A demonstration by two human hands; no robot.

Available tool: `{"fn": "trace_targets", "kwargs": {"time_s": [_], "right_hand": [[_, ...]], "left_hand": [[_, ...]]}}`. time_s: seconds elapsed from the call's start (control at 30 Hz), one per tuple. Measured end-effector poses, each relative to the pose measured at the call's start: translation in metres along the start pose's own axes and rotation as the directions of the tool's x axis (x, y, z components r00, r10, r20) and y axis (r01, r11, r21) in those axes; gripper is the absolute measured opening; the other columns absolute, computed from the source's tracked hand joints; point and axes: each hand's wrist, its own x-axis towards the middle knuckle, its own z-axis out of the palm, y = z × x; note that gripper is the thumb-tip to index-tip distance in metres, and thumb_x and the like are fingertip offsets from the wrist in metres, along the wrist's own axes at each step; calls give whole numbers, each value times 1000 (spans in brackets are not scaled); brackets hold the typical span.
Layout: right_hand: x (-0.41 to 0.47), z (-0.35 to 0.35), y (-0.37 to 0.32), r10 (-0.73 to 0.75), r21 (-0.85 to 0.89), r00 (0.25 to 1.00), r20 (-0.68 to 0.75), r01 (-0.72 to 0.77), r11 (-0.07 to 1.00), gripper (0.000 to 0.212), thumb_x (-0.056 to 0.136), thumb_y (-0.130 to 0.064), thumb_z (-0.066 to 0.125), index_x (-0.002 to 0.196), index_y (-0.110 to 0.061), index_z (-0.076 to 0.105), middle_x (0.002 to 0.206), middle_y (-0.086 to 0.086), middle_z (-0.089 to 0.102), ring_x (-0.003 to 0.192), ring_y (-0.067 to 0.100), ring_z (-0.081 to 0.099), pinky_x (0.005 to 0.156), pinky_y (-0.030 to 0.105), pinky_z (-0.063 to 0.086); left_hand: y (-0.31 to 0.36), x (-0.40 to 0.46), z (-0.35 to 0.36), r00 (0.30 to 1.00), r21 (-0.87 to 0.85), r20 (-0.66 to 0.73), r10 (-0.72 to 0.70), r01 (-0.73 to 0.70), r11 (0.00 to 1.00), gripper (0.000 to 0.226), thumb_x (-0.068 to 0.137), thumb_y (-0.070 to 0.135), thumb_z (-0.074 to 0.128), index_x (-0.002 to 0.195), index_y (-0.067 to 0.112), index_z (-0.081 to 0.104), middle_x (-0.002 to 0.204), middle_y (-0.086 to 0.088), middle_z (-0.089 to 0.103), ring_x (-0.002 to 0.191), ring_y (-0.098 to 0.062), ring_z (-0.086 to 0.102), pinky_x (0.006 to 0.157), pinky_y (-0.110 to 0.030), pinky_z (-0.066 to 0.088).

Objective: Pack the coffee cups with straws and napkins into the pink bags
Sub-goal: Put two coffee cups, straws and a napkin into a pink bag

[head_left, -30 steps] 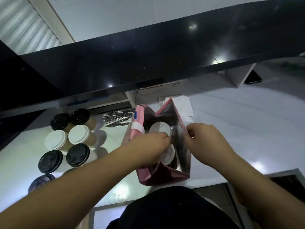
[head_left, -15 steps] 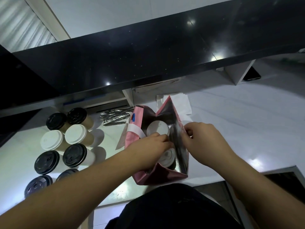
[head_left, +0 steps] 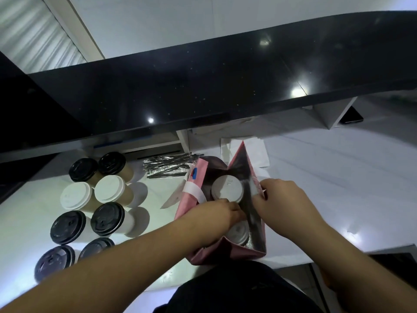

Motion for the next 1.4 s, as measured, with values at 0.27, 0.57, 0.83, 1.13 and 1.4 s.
{"fn": "trace_targets", "kwargs": {"time_s": [0.27, 0.57, 0.83, 1.13, 1.4], "right_hand": [[5, -1, -3, 19, 17, 1000, -22, -19, 1000, 39, 100, -34, 47, 64, -22, 54, 56, -1, 59, 53, 18, 57, 46, 31, 37], [15, 0, -3, 113, 1, 993, 23, -113, 994, 54, 93, -62, 35, 65, -25, 62, 56, -4, 65, 55, 15, 61, 54, 34, 52], [10, 0, -12, 109, -51, 994, -18, -109, 993, 43, 93, -51, 44, 60, -28, 58, 54, -18, 62, 48, 8, 58, 44, 24, 37], [6, 4, -10, 128, -19, 990, -59, -130, 991, 40, 89, -45, 46, 57, -23, 53, 56, -17, 62, 55, 12, 59, 45, 33, 39], [7, 5, -12, 131, -38, 991, -25, -132, 990, 41, 93, -47, 46, 62, -24, 58, 62, -21, 64, 51, 13, 58, 47, 30, 43]], "left_hand": [[-4, -18, -64, 917, -292, -388, -95, -24, 956, 31, 95, 36, 65, 126, 32, 63, 125, 14, 63, 109, -6, 60, 80, -22, 50], [-163, -57, 5, 555, -558, -214, -804, 606, 567, 23, 101, 17, 59, 117, 21, 74, 112, -1, 76, 102, -23, 70, 87, -36, 55], [-204, -6, 83, 702, -386, 58, -710, 672, 632, 40, 104, 14, 47, 141, 20, 62, 141, -10, 60, 130, -29, 57, 98, -30, 47], [-211, -2, 90, 713, -224, 74, -697, 693, 685, 35, 102, 7, 49, 135, 11, 61, 137, -14, 61, 129, -32, 57, 105, -40, 50], [-204, -3, 86, 782, -139, 139, -608, 623, 770, 39, 107, 20, 44, 144, 19, 55, 142, -14, 56, 133, -34, 55, 107, -42, 47]]}}
